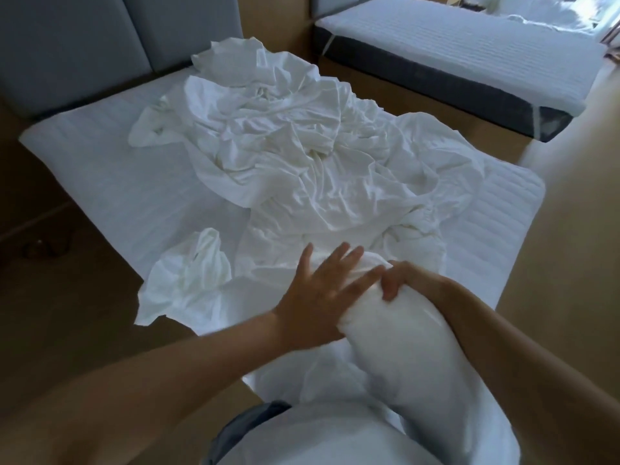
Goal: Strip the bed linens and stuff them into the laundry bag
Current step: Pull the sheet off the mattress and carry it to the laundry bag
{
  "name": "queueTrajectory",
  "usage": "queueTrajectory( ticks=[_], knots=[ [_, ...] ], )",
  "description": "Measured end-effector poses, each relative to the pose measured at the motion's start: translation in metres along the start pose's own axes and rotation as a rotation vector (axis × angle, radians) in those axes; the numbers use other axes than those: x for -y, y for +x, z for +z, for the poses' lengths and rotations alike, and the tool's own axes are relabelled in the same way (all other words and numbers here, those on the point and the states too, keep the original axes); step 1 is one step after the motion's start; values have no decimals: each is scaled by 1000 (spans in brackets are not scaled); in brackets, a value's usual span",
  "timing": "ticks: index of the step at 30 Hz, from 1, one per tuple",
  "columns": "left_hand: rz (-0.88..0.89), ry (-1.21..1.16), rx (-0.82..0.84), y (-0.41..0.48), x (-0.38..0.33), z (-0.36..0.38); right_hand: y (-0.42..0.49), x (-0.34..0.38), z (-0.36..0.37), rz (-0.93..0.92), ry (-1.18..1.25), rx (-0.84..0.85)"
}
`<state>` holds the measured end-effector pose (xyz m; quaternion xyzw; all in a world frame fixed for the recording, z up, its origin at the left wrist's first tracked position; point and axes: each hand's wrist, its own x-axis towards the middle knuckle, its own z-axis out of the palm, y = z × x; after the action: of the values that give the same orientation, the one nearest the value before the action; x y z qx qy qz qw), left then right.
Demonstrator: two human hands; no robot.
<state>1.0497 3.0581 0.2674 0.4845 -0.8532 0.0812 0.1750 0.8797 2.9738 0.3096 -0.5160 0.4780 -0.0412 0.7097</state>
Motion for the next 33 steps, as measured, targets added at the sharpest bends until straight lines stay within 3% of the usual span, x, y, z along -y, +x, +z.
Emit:
queueTrajectory(
  ticks=[1, 2, 3, 5, 7, 9, 10, 12, 13, 15, 17, 18, 20, 22, 24, 26, 28, 29, 31, 33],
  knots=[
    [102, -81, -136, 8, 7, 4, -3, -1, 1, 9, 93, 15],
    [164, -204, -167, 17, 13, 4, -8, -2, 3, 30, 186, 34],
    [197, -301, -137, 24, 17, 5, -11, -5, 2, 62, 247, 62],
    [174, -363, 41, 35, 22, 3, -13, -10, -2, 160, 148, 41],
    [31, -277, 307, 44, 24, 0, -20, -11, -3, 174, -166, -127],
    [-156, -167, 546, 55, 29, -3, -22, -12, 4, -22, -447, -333],
    [-248, -174, 629, 62, 33, -5, -26, -11, 13, -104, -614, -347],
    [-396, -335, 713, 75, 41, -13, -28, -24, 36, -192, -1013, -362],
    [-429, -437, 760, 80, 46, -17, -24, -32, 41, -248, -1088, -443],
    [-477, -610, 902, 87, 55, -32, -12, -38, 38, -371, -899, -604],
    [-545, -663, 1021, 91, 61, -42, -3, -31, 28, -336, -597, -613],
    [-583, -668, 1011, 91, 60, -44, 2, -27, 23, -264, -474, -542],
    [-571, -474, 834, 86, 50, -43, 7, -22, 15, -165, -262, -403],
    [-419, -91, 632, 67, 32, -40, 4, -19, 7, -59, -107, -308],
    [-226, 35, 628, 36, 15, -30, 5, -20, -5, 71, 31, -233],
    [-81, -28, 503, 12, 8, -12, 4, -20, -10, 159, 112, -128],
    [44, -132, 146, 5, 14, 10, 2, -21, -11, 210, 165, -53],
    [41, -246, 49, 9, 18, 17, -2, -19, -11, 232, 198, -22],
    [14, -445, 103, 21, 20, 15, -7, -18, -13, 275, 190, -32],
    [-36, -420, 273, 34, 23, 11, -15, -13, -11, 325, 0, -122]
  ],
)
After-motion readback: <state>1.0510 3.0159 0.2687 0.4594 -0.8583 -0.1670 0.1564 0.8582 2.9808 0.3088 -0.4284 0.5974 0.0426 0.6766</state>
